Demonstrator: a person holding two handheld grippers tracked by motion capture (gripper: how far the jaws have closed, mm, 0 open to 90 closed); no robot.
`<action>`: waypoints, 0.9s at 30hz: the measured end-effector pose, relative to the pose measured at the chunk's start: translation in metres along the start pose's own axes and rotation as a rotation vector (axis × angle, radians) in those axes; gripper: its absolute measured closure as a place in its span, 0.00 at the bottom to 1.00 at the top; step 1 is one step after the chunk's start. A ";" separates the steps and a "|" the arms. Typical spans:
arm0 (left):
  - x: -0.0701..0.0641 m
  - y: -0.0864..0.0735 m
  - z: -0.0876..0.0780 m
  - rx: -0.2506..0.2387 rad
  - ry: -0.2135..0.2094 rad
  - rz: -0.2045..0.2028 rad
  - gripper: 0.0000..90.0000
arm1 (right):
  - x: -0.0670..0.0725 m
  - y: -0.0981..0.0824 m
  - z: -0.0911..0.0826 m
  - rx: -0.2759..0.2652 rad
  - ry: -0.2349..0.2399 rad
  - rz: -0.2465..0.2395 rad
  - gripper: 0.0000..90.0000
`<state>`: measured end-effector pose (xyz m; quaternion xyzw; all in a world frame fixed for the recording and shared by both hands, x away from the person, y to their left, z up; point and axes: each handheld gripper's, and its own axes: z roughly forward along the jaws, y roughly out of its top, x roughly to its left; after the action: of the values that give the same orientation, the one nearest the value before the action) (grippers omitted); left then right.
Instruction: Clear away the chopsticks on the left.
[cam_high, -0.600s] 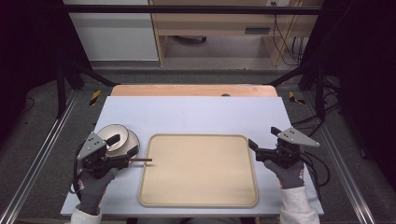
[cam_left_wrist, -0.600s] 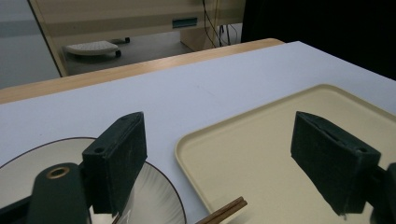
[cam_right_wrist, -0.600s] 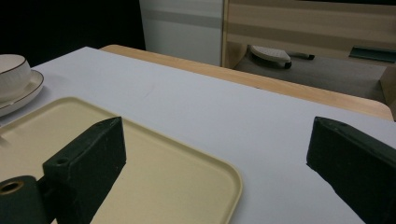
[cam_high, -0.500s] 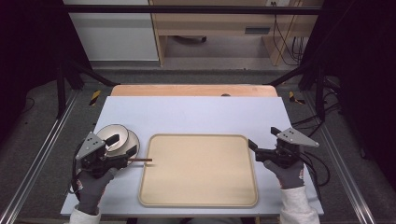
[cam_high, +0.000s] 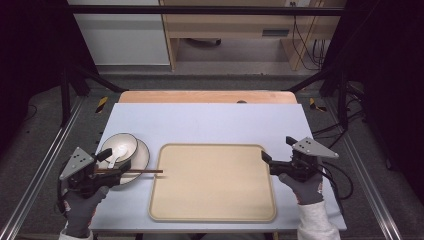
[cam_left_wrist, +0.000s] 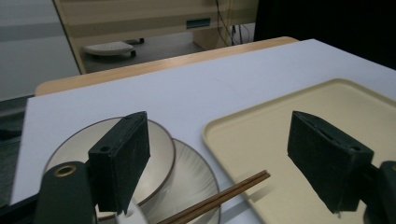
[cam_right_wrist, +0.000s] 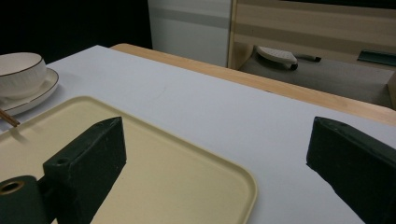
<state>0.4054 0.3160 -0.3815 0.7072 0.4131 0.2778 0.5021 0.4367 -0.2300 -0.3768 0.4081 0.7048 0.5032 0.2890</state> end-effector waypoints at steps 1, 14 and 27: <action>0.007 -0.002 -0.005 -0.001 0.014 -0.006 0.23 | 0.002 0.000 0.002 0.007 0.010 -0.003 0.05; 0.028 -0.017 -0.029 0.056 0.065 -0.005 0.21 | 0.005 -0.003 0.008 0.049 0.010 -0.009 0.05; 0.046 -0.044 -0.019 0.190 0.055 0.004 0.23 | 0.005 -0.003 0.010 0.061 0.005 -0.012 0.06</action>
<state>0.3999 0.3719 -0.4171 0.7444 0.4498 0.2575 0.4210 0.4408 -0.2213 -0.3832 0.4113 0.7228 0.4808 0.2777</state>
